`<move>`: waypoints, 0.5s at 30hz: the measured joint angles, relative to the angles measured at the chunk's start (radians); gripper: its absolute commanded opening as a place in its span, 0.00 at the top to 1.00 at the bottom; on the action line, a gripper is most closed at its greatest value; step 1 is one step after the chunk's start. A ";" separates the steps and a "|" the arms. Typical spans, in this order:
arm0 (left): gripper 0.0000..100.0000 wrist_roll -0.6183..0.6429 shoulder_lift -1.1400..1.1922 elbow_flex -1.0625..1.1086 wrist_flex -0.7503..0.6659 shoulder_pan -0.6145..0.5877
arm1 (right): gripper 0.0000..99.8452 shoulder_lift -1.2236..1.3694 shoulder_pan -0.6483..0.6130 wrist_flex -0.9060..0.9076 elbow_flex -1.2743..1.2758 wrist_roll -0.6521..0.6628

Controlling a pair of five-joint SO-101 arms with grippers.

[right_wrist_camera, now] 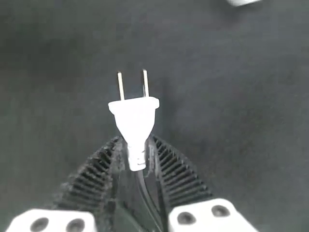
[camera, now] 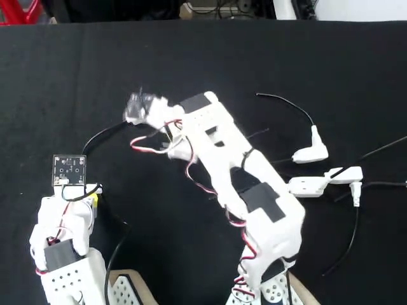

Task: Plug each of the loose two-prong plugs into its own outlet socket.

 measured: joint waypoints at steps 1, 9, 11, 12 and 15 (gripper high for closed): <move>0.81 0.000 0.000 0.000 0.000 0.000 | 0.98 -0.008 0.000 0.005 0.026 0.057; 0.81 0.000 0.000 0.000 0.000 0.000 | 0.80 -0.018 0.000 0.006 0.055 0.084; 0.81 0.000 0.000 0.000 0.000 0.000 | 0.81 -0.018 0.000 0.008 0.020 0.025; 0.81 0.000 0.000 0.000 0.000 0.000 | 0.82 -0.025 0.000 0.021 -0.002 -0.011; 0.81 0.000 0.000 0.000 0.000 0.000 | 0.85 -0.069 0.008 0.077 -0.054 -0.124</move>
